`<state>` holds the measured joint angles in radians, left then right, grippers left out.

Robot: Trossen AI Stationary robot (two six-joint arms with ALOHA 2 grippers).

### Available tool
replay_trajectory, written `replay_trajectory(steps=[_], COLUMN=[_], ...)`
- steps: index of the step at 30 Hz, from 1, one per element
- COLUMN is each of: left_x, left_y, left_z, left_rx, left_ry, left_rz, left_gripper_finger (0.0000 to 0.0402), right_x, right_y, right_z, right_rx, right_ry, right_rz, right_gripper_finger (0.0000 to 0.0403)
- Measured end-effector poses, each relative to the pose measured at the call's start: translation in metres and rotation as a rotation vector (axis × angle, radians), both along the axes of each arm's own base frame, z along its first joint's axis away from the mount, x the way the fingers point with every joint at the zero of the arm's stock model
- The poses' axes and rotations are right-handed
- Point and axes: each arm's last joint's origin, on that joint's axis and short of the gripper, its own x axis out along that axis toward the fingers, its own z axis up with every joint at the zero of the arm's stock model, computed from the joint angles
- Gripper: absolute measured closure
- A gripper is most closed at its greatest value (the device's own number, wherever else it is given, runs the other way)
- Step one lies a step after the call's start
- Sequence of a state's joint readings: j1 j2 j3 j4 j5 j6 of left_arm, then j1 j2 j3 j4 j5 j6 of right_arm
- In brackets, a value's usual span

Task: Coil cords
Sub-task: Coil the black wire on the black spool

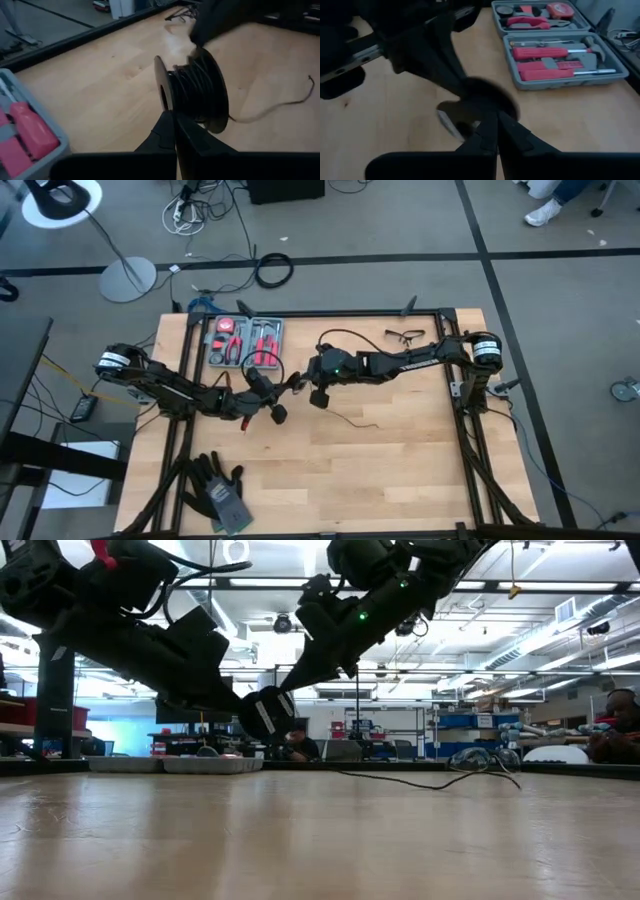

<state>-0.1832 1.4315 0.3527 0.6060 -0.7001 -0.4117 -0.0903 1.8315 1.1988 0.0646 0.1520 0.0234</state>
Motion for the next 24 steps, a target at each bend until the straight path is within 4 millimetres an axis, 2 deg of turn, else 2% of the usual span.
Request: replay_trajectory(steps=[3,8,12,16,19,24], left_x=[-0.001,0.0,0.0,0.0,0.0,0.001], left_y=[-0.002,-0.002,-0.002,-0.002,-0.002,-0.002], left_z=[-0.003,-0.002,-0.001,-0.001,-0.001,0.001], left_rx=[-0.027,-0.049,-0.048,-0.047,-0.051,-0.043], left_ry=[0.023,0.01,-0.009,-0.007,-0.008,-0.028], left_rz=[-0.048,-0.06,-0.054,-0.051,-0.048,-0.05], left_gripper_finger=[0.0401,0.0401,0.0401,0.0401,0.0401,0.0401], right_x=[-0.002,-0.01,-0.022,-0.036,-0.048,-0.07], right_y=[-0.005,-0.012,-0.016,-0.015,-0.011,0.004], right_z=[0.001,-0.009,-0.02,-0.037,-0.043,-0.06], right_rx=[-0.031,-0.014,0.039,0.066,0.088,0.157], right_ry=[0.017,0.14,0.289,0.366,0.32,0.071], right_rz=[-0.024,-0.038,-0.074,-0.11,-0.137,-0.155], right_gripper_finger=[0.0394,0.0393,0.0396,0.0401,0.0399,0.04])
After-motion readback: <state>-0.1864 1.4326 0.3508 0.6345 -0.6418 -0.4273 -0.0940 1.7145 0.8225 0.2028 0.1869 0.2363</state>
